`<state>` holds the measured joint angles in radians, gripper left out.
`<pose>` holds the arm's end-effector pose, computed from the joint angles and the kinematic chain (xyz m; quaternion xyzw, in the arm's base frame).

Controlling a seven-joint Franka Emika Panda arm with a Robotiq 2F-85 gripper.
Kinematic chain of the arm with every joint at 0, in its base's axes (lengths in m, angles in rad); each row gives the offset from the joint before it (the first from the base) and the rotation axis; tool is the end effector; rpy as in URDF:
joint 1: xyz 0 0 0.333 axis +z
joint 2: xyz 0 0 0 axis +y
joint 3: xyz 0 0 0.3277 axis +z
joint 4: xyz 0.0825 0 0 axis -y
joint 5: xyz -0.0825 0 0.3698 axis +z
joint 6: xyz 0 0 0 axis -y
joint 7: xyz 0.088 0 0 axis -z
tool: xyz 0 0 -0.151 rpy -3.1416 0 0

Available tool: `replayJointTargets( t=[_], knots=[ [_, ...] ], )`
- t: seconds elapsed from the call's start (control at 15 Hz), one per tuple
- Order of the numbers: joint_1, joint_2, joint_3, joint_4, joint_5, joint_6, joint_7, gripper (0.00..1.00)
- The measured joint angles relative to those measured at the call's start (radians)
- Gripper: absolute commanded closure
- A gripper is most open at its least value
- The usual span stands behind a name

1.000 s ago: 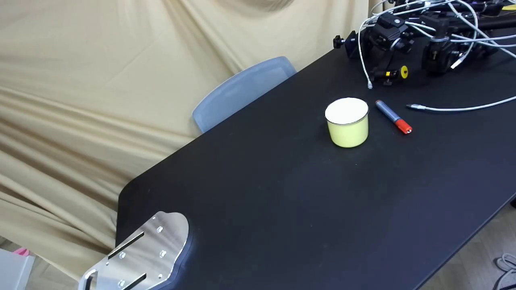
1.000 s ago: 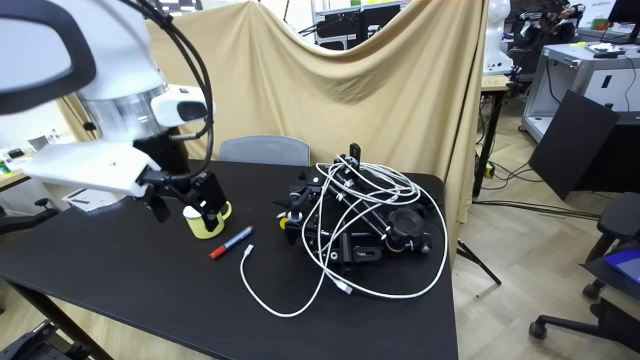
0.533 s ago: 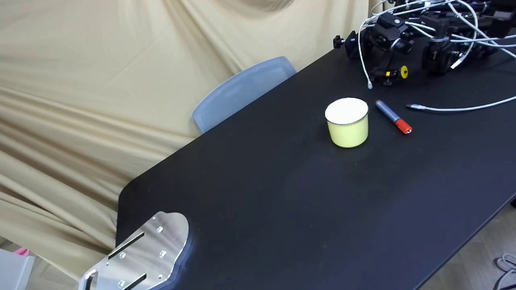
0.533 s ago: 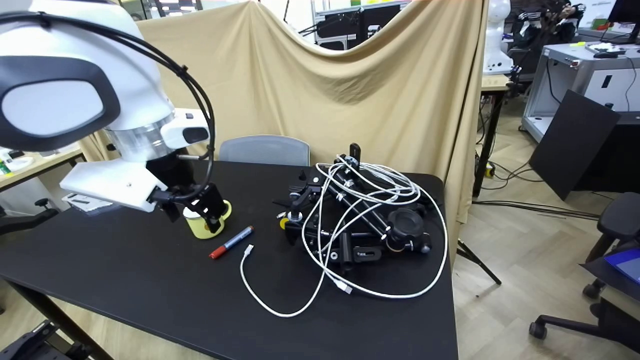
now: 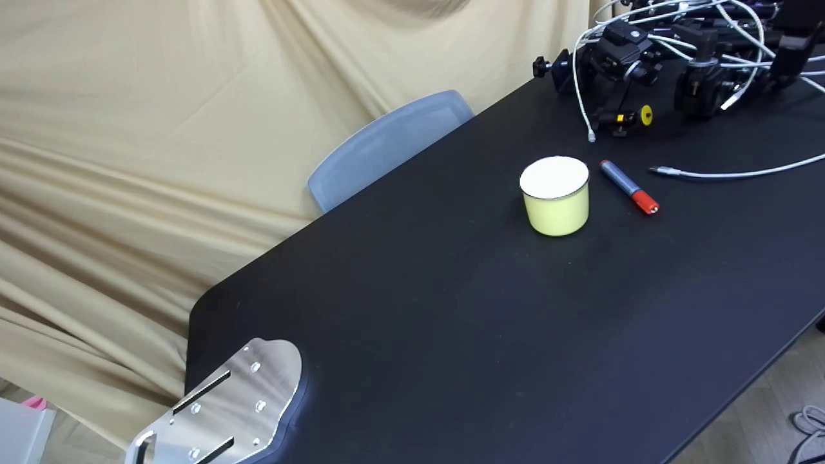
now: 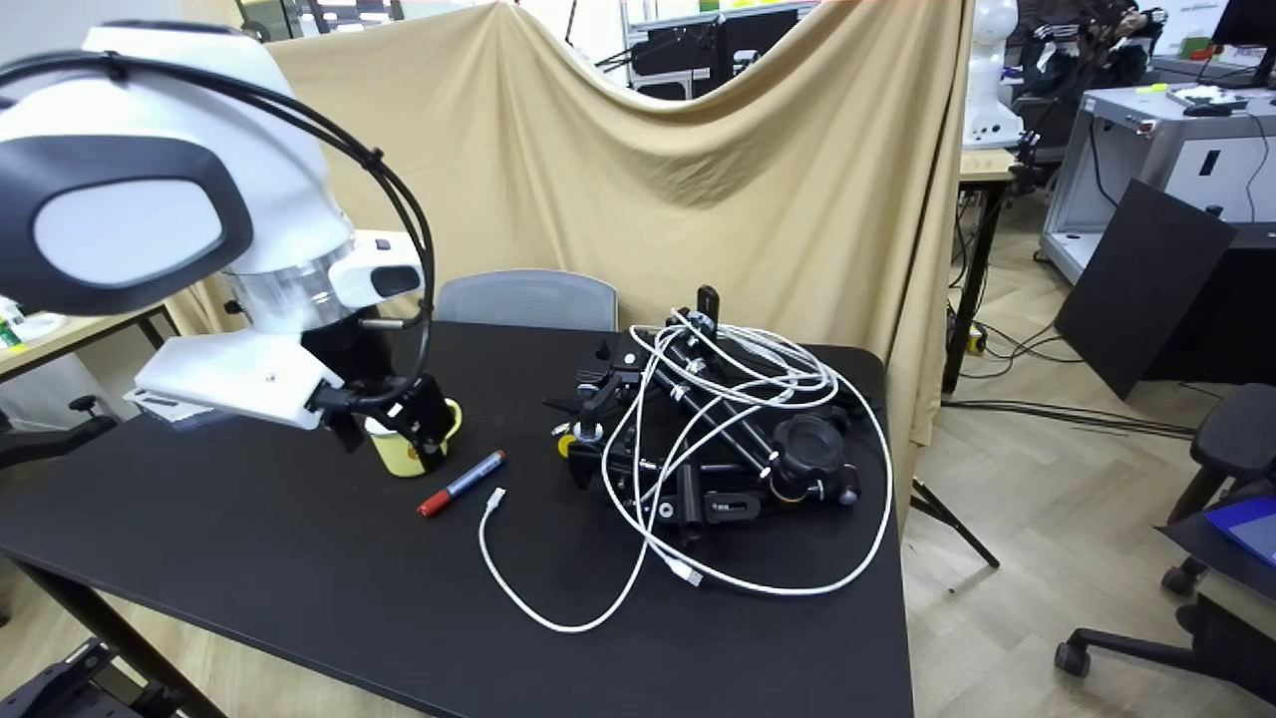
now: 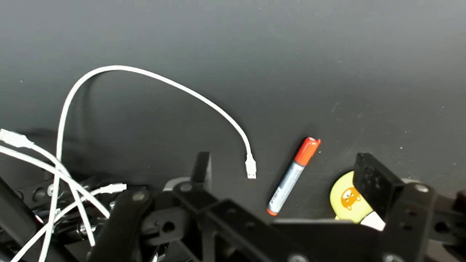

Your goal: Put the marker in the yellow cup

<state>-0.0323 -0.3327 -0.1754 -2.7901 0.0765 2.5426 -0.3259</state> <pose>0.3624 -0.0694 0.2907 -0.9974 -0.0319 -0.0512 0.0393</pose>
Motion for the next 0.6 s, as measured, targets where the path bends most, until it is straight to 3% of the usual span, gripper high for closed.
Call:
replayJointTargets(
  t=[0.6],
  knots=[
    [0.019,0.333,0.111,0.071,-0.002,0.306,0.1,0.0]
  ],
)
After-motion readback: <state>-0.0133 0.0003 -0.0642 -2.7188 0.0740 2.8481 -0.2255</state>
